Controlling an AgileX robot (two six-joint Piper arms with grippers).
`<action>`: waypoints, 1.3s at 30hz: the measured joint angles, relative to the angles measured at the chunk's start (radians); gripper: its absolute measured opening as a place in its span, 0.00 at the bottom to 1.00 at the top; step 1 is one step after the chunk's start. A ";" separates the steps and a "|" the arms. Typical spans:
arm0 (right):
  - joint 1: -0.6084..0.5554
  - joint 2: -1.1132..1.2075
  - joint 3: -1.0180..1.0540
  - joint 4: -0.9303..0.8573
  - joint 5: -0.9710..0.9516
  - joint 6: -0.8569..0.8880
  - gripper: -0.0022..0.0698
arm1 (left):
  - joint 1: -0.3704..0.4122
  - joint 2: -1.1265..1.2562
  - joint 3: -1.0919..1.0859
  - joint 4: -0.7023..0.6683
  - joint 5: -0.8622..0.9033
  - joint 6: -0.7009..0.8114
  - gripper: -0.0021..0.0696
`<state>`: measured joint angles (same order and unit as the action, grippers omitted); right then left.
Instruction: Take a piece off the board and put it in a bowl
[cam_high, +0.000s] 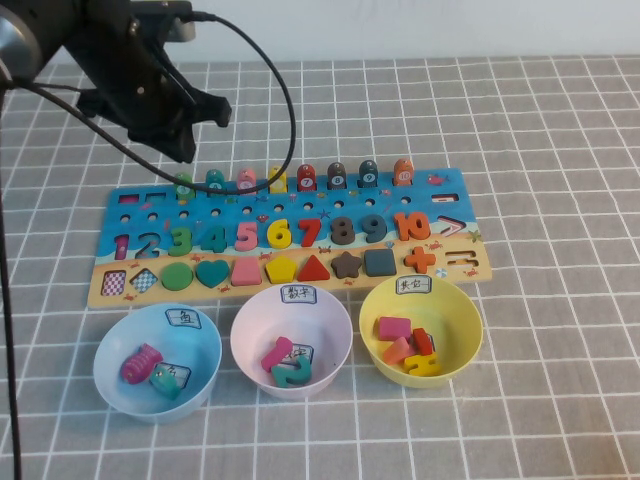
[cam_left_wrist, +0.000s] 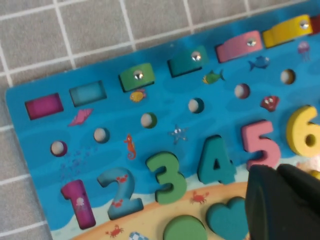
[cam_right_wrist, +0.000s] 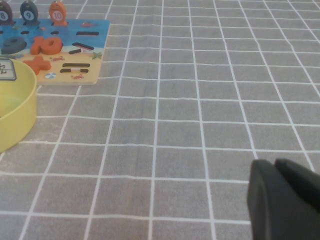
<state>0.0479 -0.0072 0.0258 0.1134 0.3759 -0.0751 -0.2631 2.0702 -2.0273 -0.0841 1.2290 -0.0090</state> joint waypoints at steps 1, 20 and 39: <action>0.000 0.000 0.000 0.000 0.000 0.000 0.01 | 0.000 0.008 -0.005 0.002 0.000 -0.001 0.02; 0.000 0.000 0.000 0.000 0.000 0.000 0.01 | 0.051 0.135 -0.070 0.033 -0.063 -0.076 0.47; 0.000 0.000 0.000 0.000 0.000 0.000 0.01 | 0.051 0.210 -0.082 0.055 -0.150 -0.085 0.48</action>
<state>0.0479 -0.0072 0.0258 0.1134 0.3759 -0.0751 -0.2116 2.2802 -2.1092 -0.0296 1.0785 -0.0938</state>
